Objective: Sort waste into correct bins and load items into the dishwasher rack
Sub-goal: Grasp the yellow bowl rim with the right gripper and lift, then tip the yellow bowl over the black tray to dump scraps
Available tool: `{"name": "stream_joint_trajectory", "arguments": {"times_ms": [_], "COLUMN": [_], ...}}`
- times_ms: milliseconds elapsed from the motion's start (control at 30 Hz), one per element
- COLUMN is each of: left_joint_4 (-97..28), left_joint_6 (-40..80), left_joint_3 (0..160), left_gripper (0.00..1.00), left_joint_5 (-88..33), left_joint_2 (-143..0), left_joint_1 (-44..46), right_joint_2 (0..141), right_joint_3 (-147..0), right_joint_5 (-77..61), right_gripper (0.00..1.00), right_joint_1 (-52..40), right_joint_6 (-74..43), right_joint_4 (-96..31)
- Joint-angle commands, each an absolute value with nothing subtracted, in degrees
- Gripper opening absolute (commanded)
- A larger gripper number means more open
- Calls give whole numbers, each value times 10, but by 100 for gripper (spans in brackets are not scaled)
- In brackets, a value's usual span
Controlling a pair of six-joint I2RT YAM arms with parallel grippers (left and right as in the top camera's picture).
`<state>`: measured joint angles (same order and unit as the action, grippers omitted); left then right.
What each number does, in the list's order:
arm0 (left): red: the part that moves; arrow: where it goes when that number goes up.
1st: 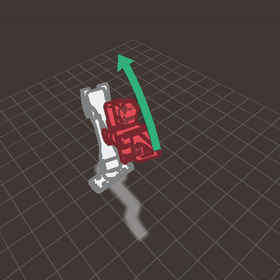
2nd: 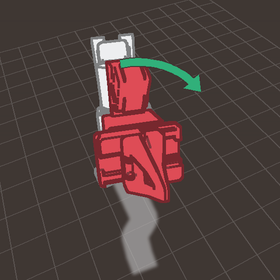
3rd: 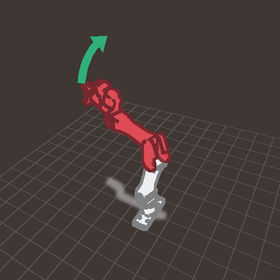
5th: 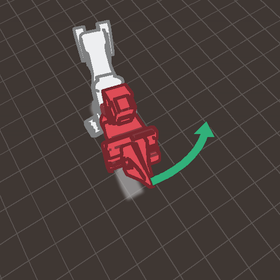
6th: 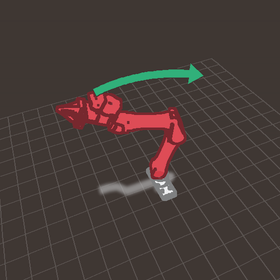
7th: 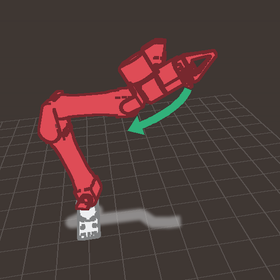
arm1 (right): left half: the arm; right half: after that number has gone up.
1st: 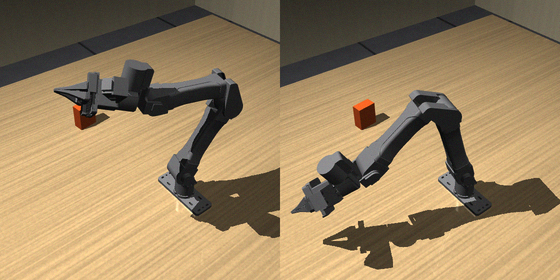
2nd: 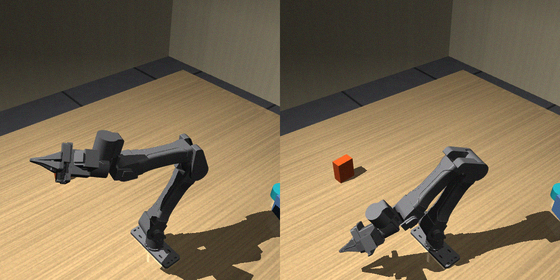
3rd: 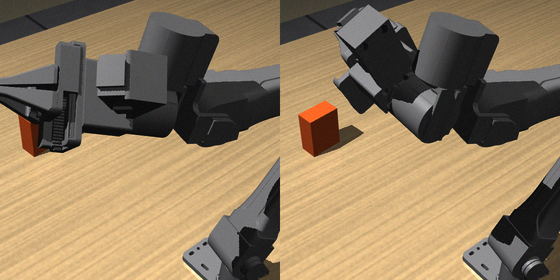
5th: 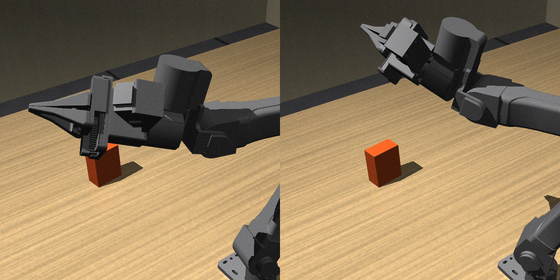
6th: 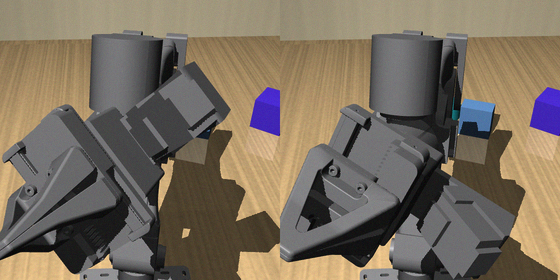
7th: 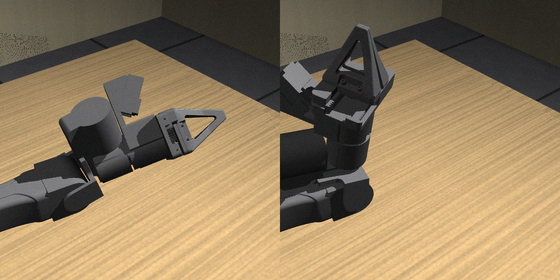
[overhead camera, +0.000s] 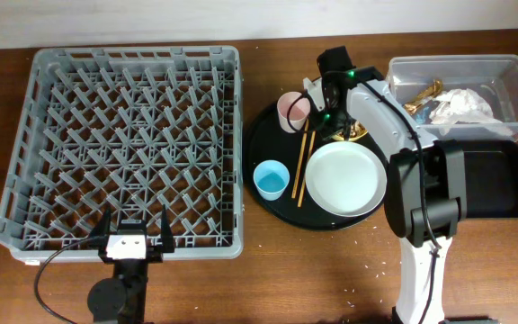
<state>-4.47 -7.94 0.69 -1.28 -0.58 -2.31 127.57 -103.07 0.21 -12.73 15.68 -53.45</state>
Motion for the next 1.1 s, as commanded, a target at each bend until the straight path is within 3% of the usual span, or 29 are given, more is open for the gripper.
{"name": "stream_joint_trajectory", "arguments": {"times_ms": [0, 133, 333, 500, 600, 767, 933, 1067], "left_joint_4": [-47, -47, -47, -47, -47, -47, -47, -47], "left_joint_6": [-87, -87, -87, -87, -87, -87, -87, -87], "left_joint_3": [5, 5, 5, 5, 5, 5, 5, 5], "left_gripper": [100, 100, 100, 100, 100, 100, 100, 100], "left_joint_5": [-12, -12, -12, -12, -12, -12, -12, -12], "left_joint_2": [-3, -3, -3, -3, -3, -3, -3, -3], "left_joint_1": [-20, -20, -20, -20, -20, -20, -20, -20], "right_joint_2": [1279, 1277, 1250, 1228, 1227, 1182, 1041, 962], "right_joint_3": [-1028, -1040, -1170, -1383, -1440, -1413, -1236, -1054], "right_joint_5": [8, 8, 10, 5, -1, -84, -82, -122], "right_gripper": [24, 4, 4, 4, 4, 4, 4, 4], "right_joint_1": [-126, -127, -126, -126, -119, -109, -78, -12], "right_joint_6": [160, 156, 156, 114, 62, 11, 20, 50], "right_joint_4": [-531, -547, -648, -855, -967, -974, -970, -886]}}
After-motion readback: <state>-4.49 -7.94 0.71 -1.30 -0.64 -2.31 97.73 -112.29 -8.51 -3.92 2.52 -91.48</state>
